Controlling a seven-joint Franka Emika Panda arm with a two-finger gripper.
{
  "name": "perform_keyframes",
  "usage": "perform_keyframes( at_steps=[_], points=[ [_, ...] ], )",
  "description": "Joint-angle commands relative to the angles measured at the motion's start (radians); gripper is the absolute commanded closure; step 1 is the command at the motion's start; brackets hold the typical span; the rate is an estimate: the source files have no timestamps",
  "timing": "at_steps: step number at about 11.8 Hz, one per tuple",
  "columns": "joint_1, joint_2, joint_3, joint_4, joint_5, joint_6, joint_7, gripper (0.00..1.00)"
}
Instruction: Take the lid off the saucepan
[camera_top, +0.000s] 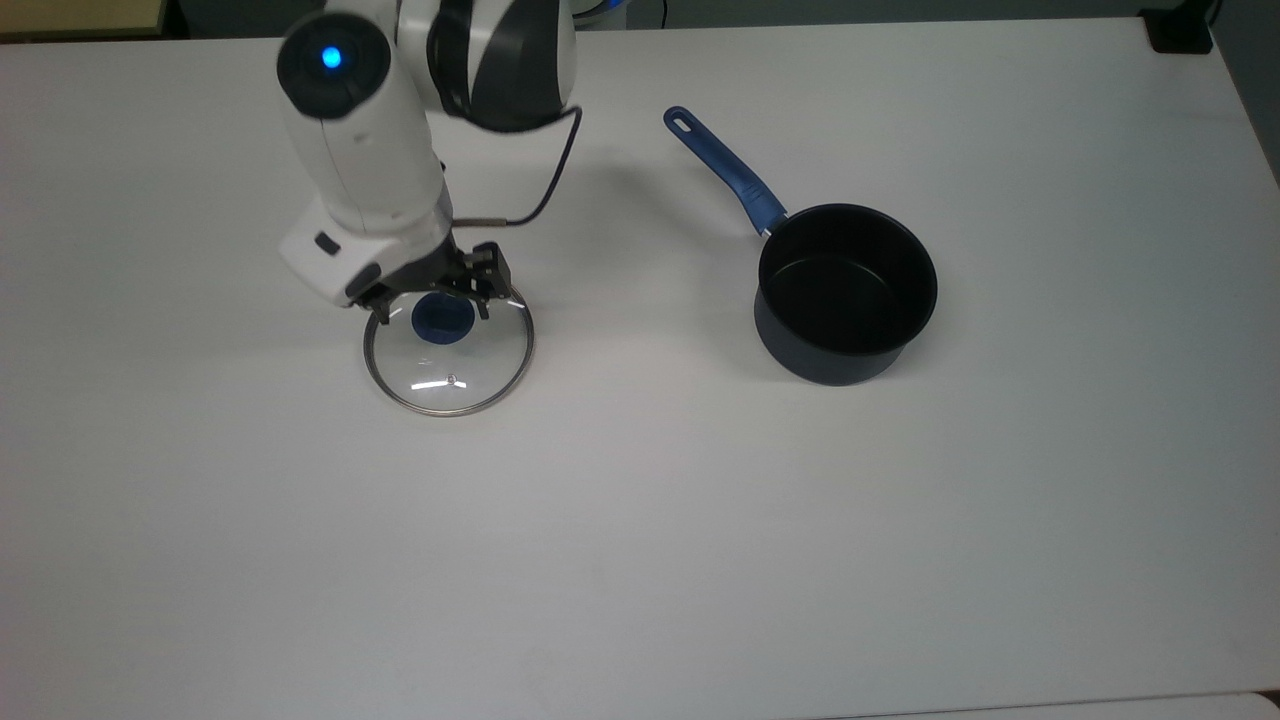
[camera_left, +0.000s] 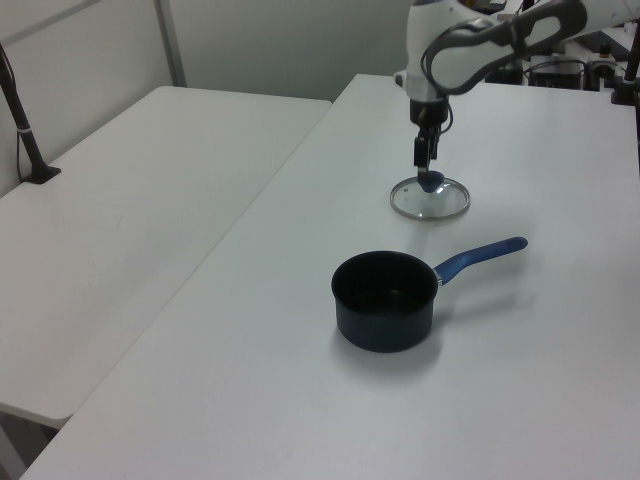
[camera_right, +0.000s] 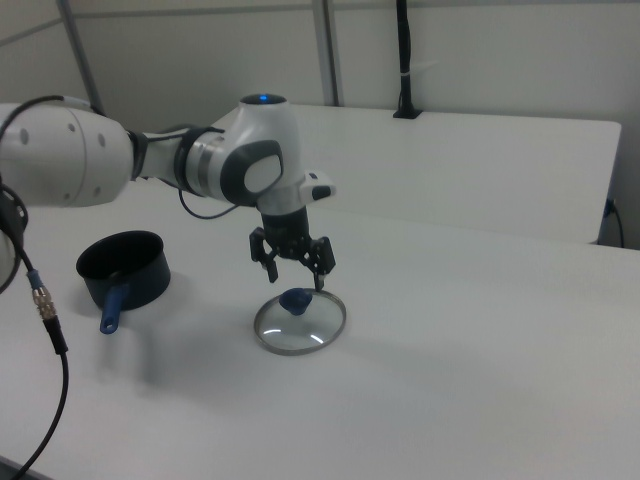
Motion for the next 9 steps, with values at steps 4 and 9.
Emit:
perform_keyframes(
  at_steps=[4,9],
  points=[
    [0.037,-0.253,-0.028,-0.014,-0.029,-0.234,0.076,0.0],
    [0.069,-0.379,0.001,0.007,-0.041,-0.46,0.124,0.0]
  ],
)
